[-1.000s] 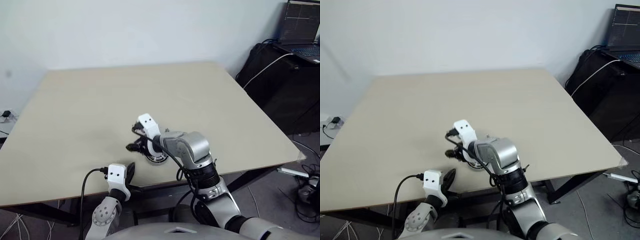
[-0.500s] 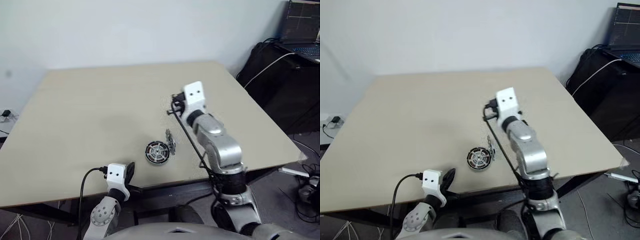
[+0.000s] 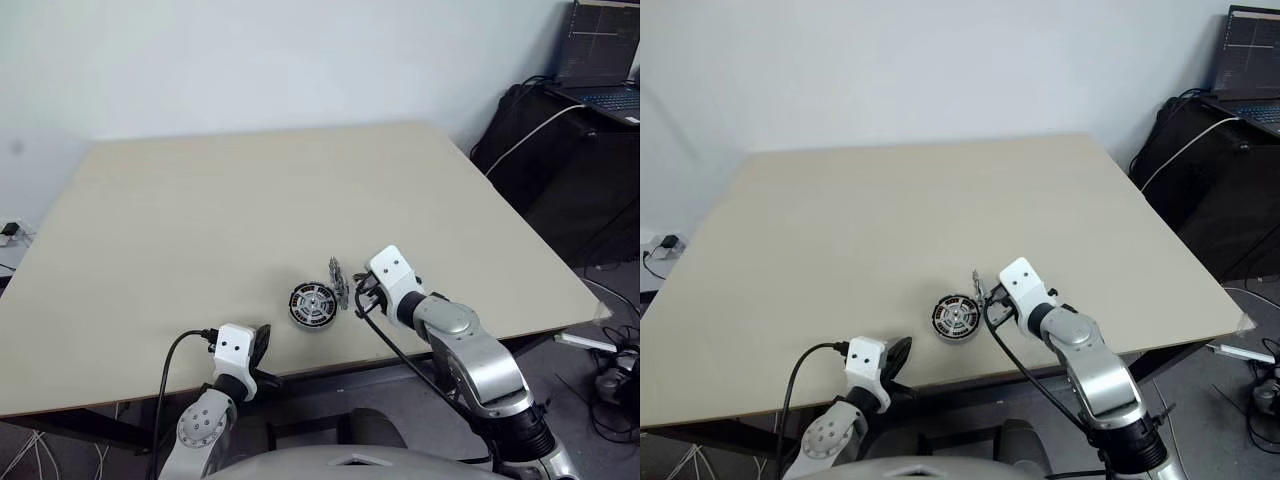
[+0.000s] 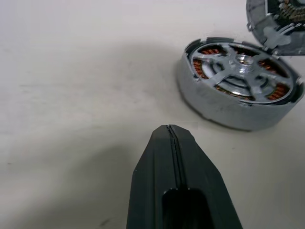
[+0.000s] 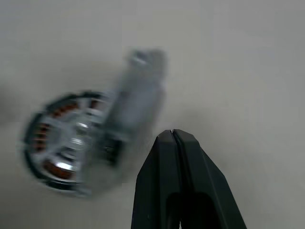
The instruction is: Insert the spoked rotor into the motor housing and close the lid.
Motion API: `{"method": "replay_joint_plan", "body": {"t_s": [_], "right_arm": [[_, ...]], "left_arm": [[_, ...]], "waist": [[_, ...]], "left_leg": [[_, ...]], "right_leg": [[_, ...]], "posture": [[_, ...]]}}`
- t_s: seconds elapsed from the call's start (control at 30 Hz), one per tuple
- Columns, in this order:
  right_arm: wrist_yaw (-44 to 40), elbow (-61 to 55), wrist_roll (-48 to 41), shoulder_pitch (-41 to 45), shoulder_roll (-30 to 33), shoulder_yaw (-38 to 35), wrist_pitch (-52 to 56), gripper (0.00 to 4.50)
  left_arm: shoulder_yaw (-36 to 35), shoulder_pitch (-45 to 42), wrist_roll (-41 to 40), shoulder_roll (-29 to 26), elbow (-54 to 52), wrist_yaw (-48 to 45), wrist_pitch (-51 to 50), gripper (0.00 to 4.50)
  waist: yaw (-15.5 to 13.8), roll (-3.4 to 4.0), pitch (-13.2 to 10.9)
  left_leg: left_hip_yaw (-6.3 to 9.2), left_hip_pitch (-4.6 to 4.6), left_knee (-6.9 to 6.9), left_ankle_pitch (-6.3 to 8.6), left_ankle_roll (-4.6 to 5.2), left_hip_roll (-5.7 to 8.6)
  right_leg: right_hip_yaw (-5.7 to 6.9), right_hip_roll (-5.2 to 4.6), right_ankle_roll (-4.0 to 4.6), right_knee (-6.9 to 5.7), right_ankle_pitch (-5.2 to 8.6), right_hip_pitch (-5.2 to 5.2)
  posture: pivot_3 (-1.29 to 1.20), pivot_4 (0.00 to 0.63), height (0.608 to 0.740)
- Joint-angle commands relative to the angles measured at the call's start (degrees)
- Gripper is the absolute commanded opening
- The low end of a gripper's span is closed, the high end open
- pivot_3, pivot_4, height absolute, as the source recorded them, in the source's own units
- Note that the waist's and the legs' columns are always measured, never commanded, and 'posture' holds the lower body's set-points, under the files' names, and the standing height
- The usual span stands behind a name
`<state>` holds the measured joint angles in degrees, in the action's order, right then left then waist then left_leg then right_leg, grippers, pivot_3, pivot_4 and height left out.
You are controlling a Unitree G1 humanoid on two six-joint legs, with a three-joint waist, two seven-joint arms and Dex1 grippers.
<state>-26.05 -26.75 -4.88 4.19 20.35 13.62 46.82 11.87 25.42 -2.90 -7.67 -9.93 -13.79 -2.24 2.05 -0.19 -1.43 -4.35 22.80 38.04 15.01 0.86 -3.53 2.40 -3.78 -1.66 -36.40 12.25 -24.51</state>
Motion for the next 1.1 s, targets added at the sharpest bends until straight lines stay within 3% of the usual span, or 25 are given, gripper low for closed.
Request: {"method": "replay_joint_plan", "body": {"t_s": [0.03, 0.27, 0.8, 1.1], "right_arm": [[-3.5, -3.1, -3.7, 1.0, 0.9, -1.3, -1.1, 0.03], [-6.1, -2.1, -7.6, 2.6, 0.4, -0.6, -0.9, 0.03], [-6.6, 14.9, -6.0, 5.4, -5.7, 8.9, -6.1, 0.03], [-9.2, 10.8, -7.0, 2.8, -2.5, 8.1, -7.8, 0.03]], "left_arm": [[0.3, -0.8, 1.6, -0.8, -3.8, 0.2, 1.9, 0.0], [0.2, -0.9, 2.7, -1.6, -3.4, -0.3, 5.3, 0.0], [0.4, -0.6, 3.7, -2.2, -5.9, -0.6, 4.8, 0.0], [-0.1, -0.4, 3.1, -1.9, -4.6, -1.0, 5.1, 0.0]], "waist": [[-0.1, -0.02, 0.0], [-0.3, -0.05, 0.0], [-0.6, -0.08, 0.0], [-0.7, -0.08, 0.0]], "left_leg": [[0.0, 0.0, 0.0, 0.02, -0.03, 0.0], [-0.01, 0.01, -0.04, 0.01, -0.02, 0.0], [-0.03, 0.01, 0.01, -0.02, 0.03, 0.0], [-0.03, 0.01, 0.02, -0.02, 0.04, 0.0]], "right_leg": [[0.0, 0.0, 0.0, 0.01, 0.0, 0.0], [0.01, 0.01, 0.0, 0.05, 0.0, -0.01], [0.01, 0.01, -0.01, 0.04, -0.02, 0.03], [0.01, 0.01, -0.01, 0.03, -0.02, 0.03]], "posture": [[0.0, 0.0, 0.74], [0.0, 0.0, 0.74], [0.0, 0.0, 0.74], [0.0, 0.0, 0.74]]}}
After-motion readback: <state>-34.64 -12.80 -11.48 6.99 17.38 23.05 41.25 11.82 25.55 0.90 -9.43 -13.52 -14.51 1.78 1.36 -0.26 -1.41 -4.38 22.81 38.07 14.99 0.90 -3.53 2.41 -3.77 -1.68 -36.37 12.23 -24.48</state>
